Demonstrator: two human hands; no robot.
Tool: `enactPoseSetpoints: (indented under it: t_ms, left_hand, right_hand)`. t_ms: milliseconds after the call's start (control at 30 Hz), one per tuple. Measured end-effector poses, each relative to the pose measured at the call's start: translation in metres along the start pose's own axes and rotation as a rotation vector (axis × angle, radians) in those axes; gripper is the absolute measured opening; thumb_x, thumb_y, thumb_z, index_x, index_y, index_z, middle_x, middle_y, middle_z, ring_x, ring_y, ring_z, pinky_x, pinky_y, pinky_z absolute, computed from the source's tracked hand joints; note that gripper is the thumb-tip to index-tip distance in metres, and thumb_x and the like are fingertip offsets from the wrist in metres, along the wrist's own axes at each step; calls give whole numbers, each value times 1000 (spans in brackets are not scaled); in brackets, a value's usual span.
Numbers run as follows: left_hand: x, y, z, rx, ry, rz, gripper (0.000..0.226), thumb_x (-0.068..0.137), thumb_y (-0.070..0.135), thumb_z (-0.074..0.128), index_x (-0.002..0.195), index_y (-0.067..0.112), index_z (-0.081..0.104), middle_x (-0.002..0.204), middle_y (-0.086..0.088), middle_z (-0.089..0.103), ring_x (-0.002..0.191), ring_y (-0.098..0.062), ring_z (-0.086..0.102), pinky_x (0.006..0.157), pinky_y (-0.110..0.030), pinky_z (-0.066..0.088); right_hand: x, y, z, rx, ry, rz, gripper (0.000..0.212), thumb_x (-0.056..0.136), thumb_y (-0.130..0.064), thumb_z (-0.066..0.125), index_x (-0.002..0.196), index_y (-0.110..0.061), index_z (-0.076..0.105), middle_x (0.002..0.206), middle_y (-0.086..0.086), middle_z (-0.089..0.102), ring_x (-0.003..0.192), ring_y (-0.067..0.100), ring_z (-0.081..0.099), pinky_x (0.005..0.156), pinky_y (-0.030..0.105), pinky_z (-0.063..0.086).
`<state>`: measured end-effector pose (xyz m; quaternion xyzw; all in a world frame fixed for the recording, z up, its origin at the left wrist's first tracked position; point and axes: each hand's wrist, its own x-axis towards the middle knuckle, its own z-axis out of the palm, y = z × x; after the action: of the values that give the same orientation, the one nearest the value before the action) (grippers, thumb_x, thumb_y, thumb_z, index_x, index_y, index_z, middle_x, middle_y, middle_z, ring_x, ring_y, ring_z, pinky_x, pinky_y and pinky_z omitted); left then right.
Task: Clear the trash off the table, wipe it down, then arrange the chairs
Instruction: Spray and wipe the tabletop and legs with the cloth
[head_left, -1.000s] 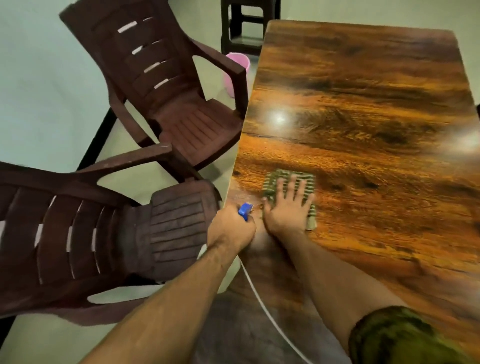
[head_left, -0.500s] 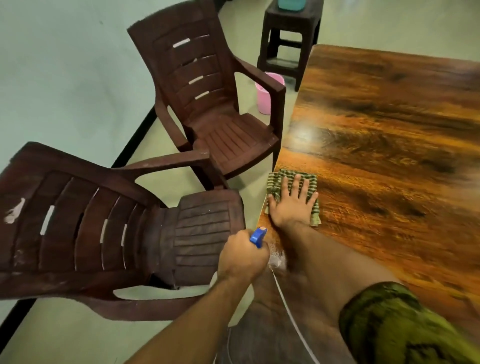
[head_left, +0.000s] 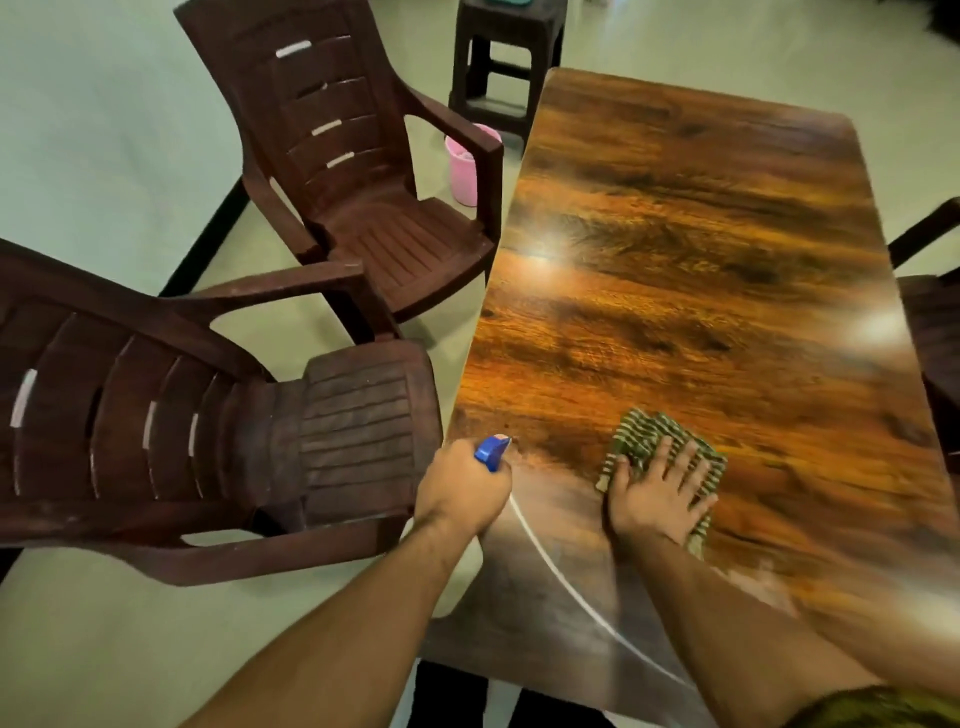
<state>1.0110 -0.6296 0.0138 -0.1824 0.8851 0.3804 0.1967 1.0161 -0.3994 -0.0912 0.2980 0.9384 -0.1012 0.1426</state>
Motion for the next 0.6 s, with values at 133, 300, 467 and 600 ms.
enactPoseSetpoints:
  t_ms: [133,300,467,600]
  left_hand:
    - [-21,-9,7,-3,-4,26,21,90,35,61,77,21,54,77,1,59,73,-25,57,70,-33,50]
    - [-40,-24,18,9,0,83,13,88,35,62,92,23,64,85,-1,67,81,-28,63,73,-34,53]
    - [-62,-19,54,50,-106,125,19,84,37,61,74,22,56,69,0,62,68,-26,60,59,-32,48]
    - [-88,-9,95,66,-200,160,18,82,39,60,80,21,60,72,1,65,71,-23,63,61,-32,47]
  right_hand:
    - [-38,-39,13,124,-45,259,78,100,-56,31,159,-20,-4,165,13,-15,151,37,-16,117,62,-9]
    - [-101,-64,37,-229,-219,-727,85,93,-57,38,157,-29,-9,163,3,-25,149,28,-28,114,56,-23]
    - [-84,12,16,-254,-229,-839,72,93,-59,15,159,-33,-4,163,-4,-23,150,21,-25,119,46,-19]
    - [-61,128,0,-115,-134,-380,68,99,-61,18,158,-34,-4,164,-2,-19,152,22,-19,120,47,-11]
